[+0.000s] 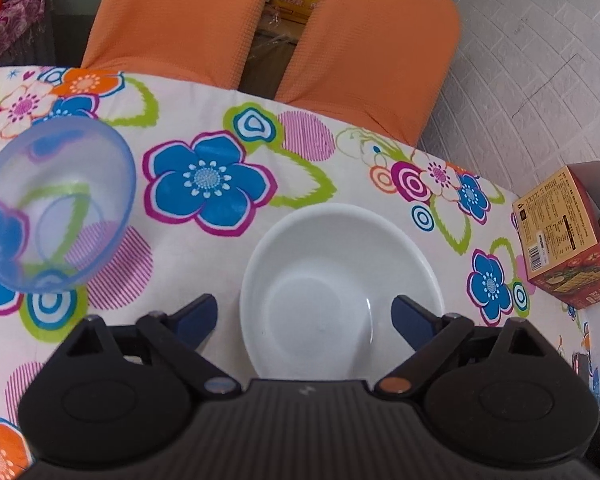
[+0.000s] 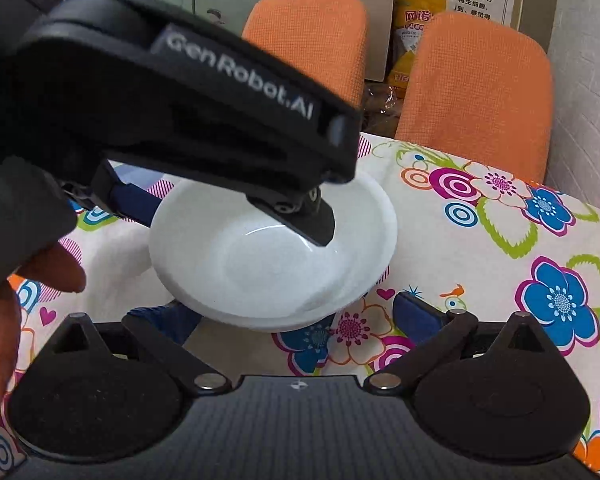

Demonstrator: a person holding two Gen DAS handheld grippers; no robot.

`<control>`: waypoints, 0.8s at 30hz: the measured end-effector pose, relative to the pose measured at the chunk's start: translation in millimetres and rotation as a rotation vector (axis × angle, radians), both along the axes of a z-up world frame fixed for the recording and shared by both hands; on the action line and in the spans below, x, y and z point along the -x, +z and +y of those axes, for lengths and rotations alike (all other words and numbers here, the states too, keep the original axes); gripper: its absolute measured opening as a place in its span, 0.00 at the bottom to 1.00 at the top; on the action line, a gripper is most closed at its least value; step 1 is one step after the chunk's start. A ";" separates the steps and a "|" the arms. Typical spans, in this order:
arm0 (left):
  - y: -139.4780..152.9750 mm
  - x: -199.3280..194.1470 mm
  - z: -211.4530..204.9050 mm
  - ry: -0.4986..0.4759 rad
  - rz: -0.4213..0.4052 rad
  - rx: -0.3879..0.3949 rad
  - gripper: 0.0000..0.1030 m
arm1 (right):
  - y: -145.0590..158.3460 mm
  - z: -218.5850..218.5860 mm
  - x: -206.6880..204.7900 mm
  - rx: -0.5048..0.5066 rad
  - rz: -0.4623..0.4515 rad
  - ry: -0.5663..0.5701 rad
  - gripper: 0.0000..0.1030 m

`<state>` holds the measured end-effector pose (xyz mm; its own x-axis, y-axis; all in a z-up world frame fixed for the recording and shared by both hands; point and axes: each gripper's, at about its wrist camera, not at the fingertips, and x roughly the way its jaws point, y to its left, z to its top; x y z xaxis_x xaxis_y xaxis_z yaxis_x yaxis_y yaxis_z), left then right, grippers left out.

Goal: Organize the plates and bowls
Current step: 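Grasp the white bowl rim with both grippers and lift it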

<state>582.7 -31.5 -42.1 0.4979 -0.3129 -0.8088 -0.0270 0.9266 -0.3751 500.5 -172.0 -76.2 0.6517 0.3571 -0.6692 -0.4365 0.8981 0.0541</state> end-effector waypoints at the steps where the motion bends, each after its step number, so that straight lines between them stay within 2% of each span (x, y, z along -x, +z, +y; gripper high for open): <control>1: 0.7 0.4 -1.6 -0.005 -0.008 -0.020 0.86 | -0.8 -1.5 0.8 -0.006 -0.007 0.002 0.89; 5: 0.3 1.6 -2.7 -0.013 -0.014 -0.031 0.85 | -4.8 -5.4 6.3 -0.023 -0.050 0.004 0.89; 10: 0.1 4.0 -6.8 -0.023 -0.021 -0.043 0.85 | -2.1 -2.9 -0.4 -0.016 -0.028 0.003 0.87; 14: -0.2 4.4 -6.5 -0.041 -0.025 -0.042 0.83 | -2.4 -3.7 -6.2 -0.071 -0.045 -0.006 0.84; 15: 0.1 4.6 -6.7 -0.048 -0.027 -0.051 0.71 | -4.5 -2.5 -6.3 -0.066 -0.047 -0.004 0.83; 16: 1.1 4.7 -8.5 -0.066 -0.036 -0.068 0.54 | -6.8 -1.7 -6.6 -0.055 -0.049 -0.004 0.83; 17: 2.4 5.1 -11.3 -0.078 -0.046 -0.111 0.25 | -8.8 -0.1 -5.5 -0.039 -0.070 -0.001 0.80; 18: 2.6 5.0 -13.2 -0.090 -0.047 -0.139 0.21 | -9.4 0.5 -3.7 -0.030 -0.078 0.000 0.75; 20: 2.4 6.4 -11.2 -0.100 -0.041 -0.122 0.21 | -4.5 0.0 -0.6 -0.053 -0.078 0.011 0.65; 22: 4.8 11.2 -8.9 -0.102 -0.032 -0.086 0.22 | 2.2 1.9 4.7 -0.057 -0.094 0.022 0.65; 24: 12.4 19.7 -8.3 -0.106 -0.049 -0.085 0.22 | 8.6 4.1 13.1 -0.040 -0.112 0.023 0.65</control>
<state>563.0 -39.8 -29.7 0.5051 -0.2976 -0.8101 0.0896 0.9517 -0.2937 487.5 -167.9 -67.6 0.7127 0.3978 -0.5777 -0.4627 0.8857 0.0390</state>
